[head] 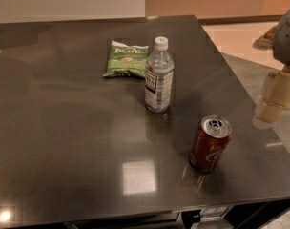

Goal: Knock blue plastic bottle over

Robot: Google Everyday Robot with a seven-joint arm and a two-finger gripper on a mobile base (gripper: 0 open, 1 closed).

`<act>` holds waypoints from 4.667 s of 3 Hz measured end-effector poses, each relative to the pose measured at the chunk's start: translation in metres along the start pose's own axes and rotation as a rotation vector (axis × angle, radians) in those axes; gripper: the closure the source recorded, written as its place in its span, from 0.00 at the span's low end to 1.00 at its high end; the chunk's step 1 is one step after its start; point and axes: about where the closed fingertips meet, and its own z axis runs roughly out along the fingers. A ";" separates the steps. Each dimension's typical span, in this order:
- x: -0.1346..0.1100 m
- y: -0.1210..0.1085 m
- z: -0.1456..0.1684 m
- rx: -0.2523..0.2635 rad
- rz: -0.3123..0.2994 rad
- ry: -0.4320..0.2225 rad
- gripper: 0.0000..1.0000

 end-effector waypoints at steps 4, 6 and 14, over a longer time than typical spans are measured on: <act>-0.072 -0.031 0.019 -0.177 -0.050 -0.180 0.00; -0.131 -0.039 0.050 -0.183 -0.037 -0.331 0.00; -0.180 -0.058 0.066 -0.209 -0.052 -0.478 1.00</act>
Offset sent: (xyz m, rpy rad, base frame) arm 0.0148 0.0115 -0.0035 0.0572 0.1603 0.0691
